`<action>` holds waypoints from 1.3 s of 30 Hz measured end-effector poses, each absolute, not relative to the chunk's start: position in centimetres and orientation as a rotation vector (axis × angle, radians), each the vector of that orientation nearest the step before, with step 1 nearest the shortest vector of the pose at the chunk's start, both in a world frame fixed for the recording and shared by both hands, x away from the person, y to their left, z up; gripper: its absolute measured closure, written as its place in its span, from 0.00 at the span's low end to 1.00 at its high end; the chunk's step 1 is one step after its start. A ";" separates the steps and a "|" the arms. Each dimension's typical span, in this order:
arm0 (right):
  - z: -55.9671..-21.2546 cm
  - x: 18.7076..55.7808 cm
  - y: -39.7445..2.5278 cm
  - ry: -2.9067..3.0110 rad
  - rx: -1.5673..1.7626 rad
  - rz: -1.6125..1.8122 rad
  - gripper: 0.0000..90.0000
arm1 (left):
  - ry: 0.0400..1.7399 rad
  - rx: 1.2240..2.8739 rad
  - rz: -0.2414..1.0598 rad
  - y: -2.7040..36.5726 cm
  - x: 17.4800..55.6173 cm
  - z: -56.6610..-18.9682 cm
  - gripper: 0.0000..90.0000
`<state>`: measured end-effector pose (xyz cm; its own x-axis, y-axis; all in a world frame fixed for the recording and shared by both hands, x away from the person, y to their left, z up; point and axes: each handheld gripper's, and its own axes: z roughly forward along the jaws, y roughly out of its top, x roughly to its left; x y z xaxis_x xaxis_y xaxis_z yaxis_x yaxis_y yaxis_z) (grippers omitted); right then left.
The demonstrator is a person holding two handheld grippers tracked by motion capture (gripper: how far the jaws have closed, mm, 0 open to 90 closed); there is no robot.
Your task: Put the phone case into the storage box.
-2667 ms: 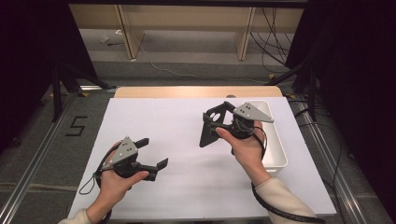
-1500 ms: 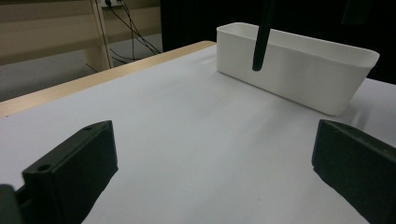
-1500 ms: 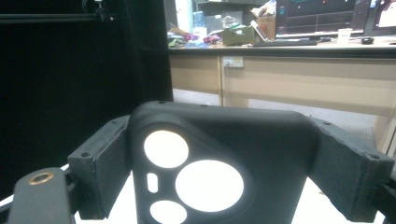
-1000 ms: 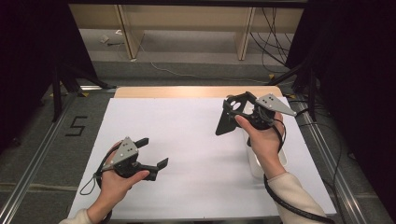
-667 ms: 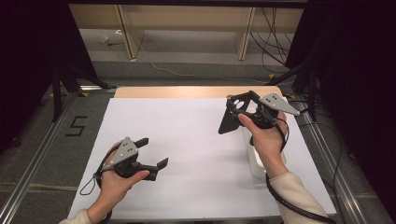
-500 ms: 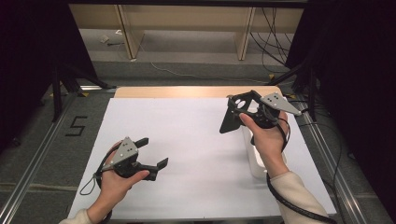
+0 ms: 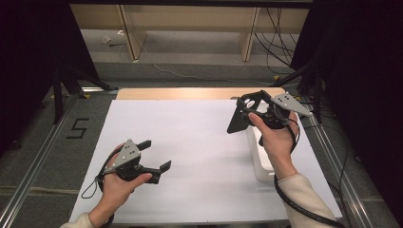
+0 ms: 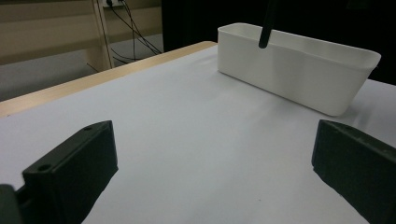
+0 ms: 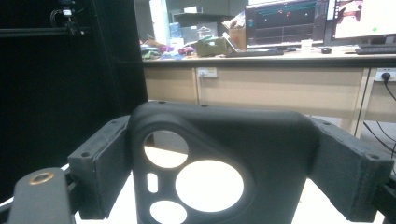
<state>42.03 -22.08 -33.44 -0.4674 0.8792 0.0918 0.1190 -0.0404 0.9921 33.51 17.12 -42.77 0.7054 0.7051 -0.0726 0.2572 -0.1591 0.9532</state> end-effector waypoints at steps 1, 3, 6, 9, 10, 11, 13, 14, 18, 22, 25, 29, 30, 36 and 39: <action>-33.4 42.0 -22.1 1.616 1.068 1.567 0.16 | 0.773 1.730 0.472 17.1 33.5 -42.8 0.00; -33.4 42.0 -22.2 1.615 1.071 1.566 0.16 | 0.773 1.728 0.471 17.1 33.5 -42.8 0.00; -33.5 42.1 -22.3 1.612 1.070 1.562 0.16 | 0.774 1.729 0.472 17.1 33.5 -42.8 0.00; -33.5 42.1 -22.3 1.612 1.072 1.559 0.16 | 0.774 1.728 0.471 17.1 33.5 -42.8 0.00; -33.5 42.1 -22.3 1.611 1.071 1.558 0.16 | 0.774 1.728 0.472 17.1 33.5 -42.8 0.00; -33.5 42.1 -22.3 1.610 1.073 1.557 0.16 | 0.773 1.728 0.472 17.1 33.5 -42.8 0.00; -33.4 42.1 -22.4 1.606 1.074 1.557 0.16 | 0.774 1.730 0.473 17.1 33.5 -42.8 0.00; -33.4 42.1 -22.5 1.604 1.076 1.556 0.16 | 0.775 1.729 0.472 17.1 33.5 -42.8 0.00; -33.4 42.2 -22.7 1.601 1.077 1.551 0.16 | 0.775 1.728 0.473 17.1 33.5 -42.8 0.00; -33.4 42.2 -22.9 1.598 1.079 1.542 0.16 | 0.776 1.730 0.477 17.2 33.5 -42.8 0.00; -33.3 42.2 -23.0 1.593 1.082 1.540 0.16 | 0.774 1.731 0.480 17.2 33.6 -42.8 0.00; -33.2 42.2 -23.2 1.586 1.086 1.537 0.16 | 0.773 1.731 0.481 17.2 33.6 -42.8 0.00; -33.2 42.2 -23.2 1.584 1.086 1.536 0.16 | 0.773 1.731 0.480 17.2 33.6 -42.8 0.00; -33.1 42.3 -23.6 1.574 1.095 1.531 0.16 | 0.775 1.732 0.483 17.2 33.6 -42.8 0.00; -33.0 42.3 -23.9 1.565 1.099 1.524 0.16 | 0.776 1.733 0.481 17.2 33.5 -42.8 0.00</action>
<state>42.34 -23.94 -33.04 -0.4101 0.9081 0.0847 0.1085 -0.0437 0.9931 33.54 17.19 -42.78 0.7007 0.7103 -0.0673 0.2555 -0.1618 0.9532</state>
